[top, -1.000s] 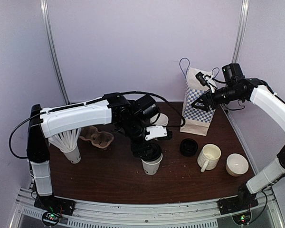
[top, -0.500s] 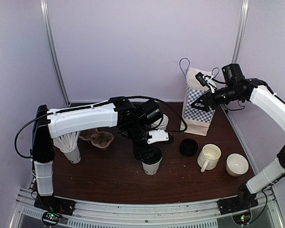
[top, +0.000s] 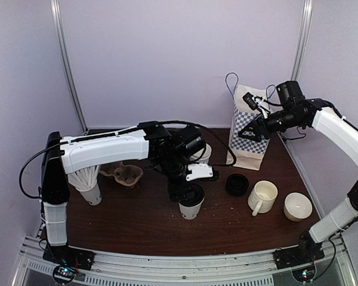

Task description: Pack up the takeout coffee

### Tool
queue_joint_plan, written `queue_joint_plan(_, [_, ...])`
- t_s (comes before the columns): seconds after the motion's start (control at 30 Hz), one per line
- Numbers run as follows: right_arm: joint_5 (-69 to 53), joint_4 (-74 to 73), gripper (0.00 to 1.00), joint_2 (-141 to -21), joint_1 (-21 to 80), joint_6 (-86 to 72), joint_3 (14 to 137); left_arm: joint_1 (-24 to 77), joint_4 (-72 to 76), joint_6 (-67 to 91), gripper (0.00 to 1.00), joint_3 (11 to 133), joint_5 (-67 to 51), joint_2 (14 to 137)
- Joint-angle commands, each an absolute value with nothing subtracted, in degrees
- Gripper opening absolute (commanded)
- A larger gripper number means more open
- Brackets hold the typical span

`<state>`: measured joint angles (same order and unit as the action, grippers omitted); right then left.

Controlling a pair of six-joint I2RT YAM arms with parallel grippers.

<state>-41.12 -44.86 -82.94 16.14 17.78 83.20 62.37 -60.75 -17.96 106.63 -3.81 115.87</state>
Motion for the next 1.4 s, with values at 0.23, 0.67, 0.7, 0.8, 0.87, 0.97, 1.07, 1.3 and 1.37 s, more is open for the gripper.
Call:
queue_joint_plan(0.23, [-41.66,-45.70,0.65,-83.17,16.76,18.60,83.06,63.13,-61.00,-18.55,0.88,110.39,-6.76,114.81])
queue_joint_plan(0.67, [-40.87,-50.64,0.64,-83.24,16.96,18.21,88.58,62.78,-51.33,-17.11,0.98,104.19,4.35,102.08])
queue_joint_plan(0.7, [-40.91,-51.20,0.64,-83.50,16.96,18.02,89.62,62.19,-48.92,-15.97,0.98,102.42,5.00,100.87])
queue_joint_plan(0.8, [-41.54,-50.89,0.64,-83.41,17.36,15.92,90.94,58.98,-41.82,-7.14,0.97,98.32,5.34,98.51])
queue_joint_plan(0.87, [-40.34,-49.66,0.63,-83.70,17.80,11.94,90.85,56.62,-37.70,4.22,0.89,95.39,9.25,97.90])
queue_joint_plan(0.97, [-41.70,-46.39,0.60,-83.89,17.95,4.38,86.96,53.58,-32.30,17.84,0.79,89.69,4.78,96.78])
queue_joint_plan(1.07, [-43.45,-44.54,0.55,-83.80,19.28,3.19,82.38,52.91,-26.87,23.51,0.74,84.33,1.33,95.87])
queue_joint_plan(1.3, [-47.56,-44.80,0.41,-85.21,24.31,3.03,74.60,51.65,-24.25,32.25,0.73,79.34,-11.66,96.90])
queue_joint_plan(1.37, [-48.37,-42.39,0.39,-85.80,25.54,0.58,71.89,51.66,-23.78,34.50,0.72,77.56,-12.20,96.58])
